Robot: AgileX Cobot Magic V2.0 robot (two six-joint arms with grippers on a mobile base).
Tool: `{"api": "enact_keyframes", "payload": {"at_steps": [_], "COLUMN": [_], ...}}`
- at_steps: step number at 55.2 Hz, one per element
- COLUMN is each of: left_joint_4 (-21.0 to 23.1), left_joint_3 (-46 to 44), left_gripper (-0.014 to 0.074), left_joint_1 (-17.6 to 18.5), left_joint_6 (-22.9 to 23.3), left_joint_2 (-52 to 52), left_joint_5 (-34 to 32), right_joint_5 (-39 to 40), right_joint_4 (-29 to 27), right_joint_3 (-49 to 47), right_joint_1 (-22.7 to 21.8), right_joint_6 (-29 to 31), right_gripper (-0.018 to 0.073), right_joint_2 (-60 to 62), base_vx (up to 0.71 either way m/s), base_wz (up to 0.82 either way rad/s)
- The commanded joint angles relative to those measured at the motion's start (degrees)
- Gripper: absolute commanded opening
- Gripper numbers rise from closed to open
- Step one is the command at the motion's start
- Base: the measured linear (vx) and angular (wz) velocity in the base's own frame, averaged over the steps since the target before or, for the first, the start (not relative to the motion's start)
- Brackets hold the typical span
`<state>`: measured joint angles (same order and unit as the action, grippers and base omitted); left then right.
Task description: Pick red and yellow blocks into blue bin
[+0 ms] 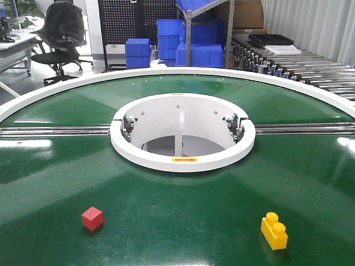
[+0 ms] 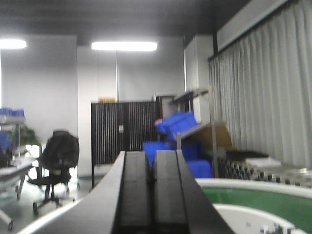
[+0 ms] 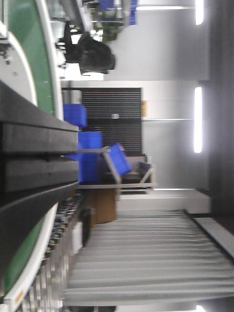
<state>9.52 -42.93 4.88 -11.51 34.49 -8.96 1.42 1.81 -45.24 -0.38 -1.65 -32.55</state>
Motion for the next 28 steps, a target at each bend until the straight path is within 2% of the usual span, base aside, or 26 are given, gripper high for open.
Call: {"api": "enact_keyframes", "payload": {"at_steps": [1,7,18,24,28], "left_joint_4": [0.2,0.2,0.2,0.2,0.2], "left_joint_3": [-5.53,-7.33,-7.33,-7.33,-7.33], "left_gripper": [0.0002,0.0002,0.0009,0.0056,0.0115], "left_joint_1": [0.09,0.09,0.09,0.09,0.09], "left_joint_6": [-0.01,-0.01,-0.01,-0.01,-0.01], "left_joint_2": [9.28,15.53,19.78,19.77,19.77], "left_joint_5": [-2.01,-2.24,-4.68,-4.88,-4.88], "right_joint_5": [2.76,2.83,3.81,3.58,3.58], "right_joint_4": [0.59,0.17,-0.59,0.83,0.83], "right_joint_3": [-5.26,-6.78,-6.78,-6.78,-6.78], "right_joint_1": [-0.16,-0.16,-0.16,-0.16,-0.16], "right_joint_6": [-0.04,-0.09,0.06,0.06,0.06], "right_gripper": [-0.0007,-0.0007,0.0012,0.0079,0.0165], "right_joint_2": [-8.18,-14.33,-19.34,-19.52,-19.46], "base_vx": [0.0,0.0,0.0,0.0,0.0], "base_wz": [0.0,0.0,0.0,0.0,0.0]}}
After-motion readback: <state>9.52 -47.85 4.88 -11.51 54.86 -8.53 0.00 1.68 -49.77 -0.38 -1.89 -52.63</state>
